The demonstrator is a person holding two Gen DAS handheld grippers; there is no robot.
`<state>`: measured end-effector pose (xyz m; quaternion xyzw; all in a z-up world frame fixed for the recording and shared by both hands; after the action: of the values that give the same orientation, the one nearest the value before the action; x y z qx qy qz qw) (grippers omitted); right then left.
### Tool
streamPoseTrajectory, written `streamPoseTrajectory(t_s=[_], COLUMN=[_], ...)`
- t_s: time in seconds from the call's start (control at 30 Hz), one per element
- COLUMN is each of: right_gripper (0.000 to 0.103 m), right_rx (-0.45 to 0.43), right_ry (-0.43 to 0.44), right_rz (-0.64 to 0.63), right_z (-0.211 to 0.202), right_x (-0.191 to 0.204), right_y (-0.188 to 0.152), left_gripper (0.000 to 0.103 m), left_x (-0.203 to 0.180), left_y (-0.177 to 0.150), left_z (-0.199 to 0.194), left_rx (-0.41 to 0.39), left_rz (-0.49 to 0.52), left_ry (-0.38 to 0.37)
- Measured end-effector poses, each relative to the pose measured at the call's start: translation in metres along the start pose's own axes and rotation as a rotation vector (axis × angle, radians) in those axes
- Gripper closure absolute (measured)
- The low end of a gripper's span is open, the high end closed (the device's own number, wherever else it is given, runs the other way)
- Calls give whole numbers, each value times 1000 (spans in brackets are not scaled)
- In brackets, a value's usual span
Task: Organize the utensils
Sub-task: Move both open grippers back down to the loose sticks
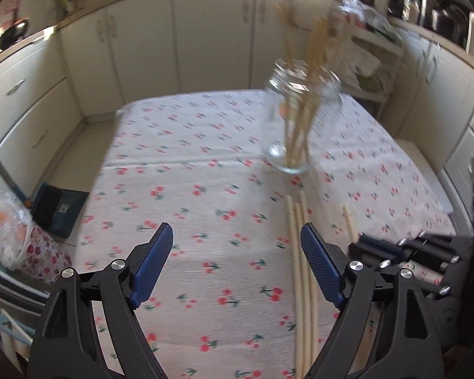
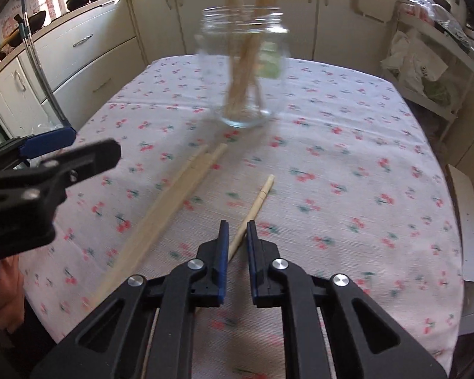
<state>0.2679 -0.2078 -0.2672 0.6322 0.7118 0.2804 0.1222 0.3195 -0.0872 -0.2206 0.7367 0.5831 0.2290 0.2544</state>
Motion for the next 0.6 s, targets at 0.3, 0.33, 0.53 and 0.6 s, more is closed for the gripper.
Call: streamPoseTrajectory(t_s=[0.3, 0.33, 0.53, 0.6], right_gripper=[92, 92, 92, 91], right_rx=[-28, -33, -46, -44], right_ry=[31, 35, 59, 58], right_rz=[50, 56, 75, 77], right_z=[-13, -13, -13, -12], right_x=[-30, -31, -32, -32], right_y=[-9, -9, -10, -9], left_gripper=[26, 27, 30, 31], left_x=[-19, -20, -20, -23], left_y=[-11, -12, -15, -12], left_z=[36, 39, 46, 47], left_rx=[101, 109, 125, 122], left_rz=[24, 31, 53, 64], left_ry=[19, 28, 75, 81])
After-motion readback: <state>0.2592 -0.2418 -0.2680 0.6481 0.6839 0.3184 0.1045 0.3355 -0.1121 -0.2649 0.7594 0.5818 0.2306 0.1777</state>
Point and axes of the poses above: each gripper's, at about its wrist camera, not at the fingertips, and z roughly the way its jaws point, x to its left, y to its top, the point moved 5 cm from there along z, roughly the way its jaws point, and after that the axes turned 4 degrees about y, right-handed, at the moved point
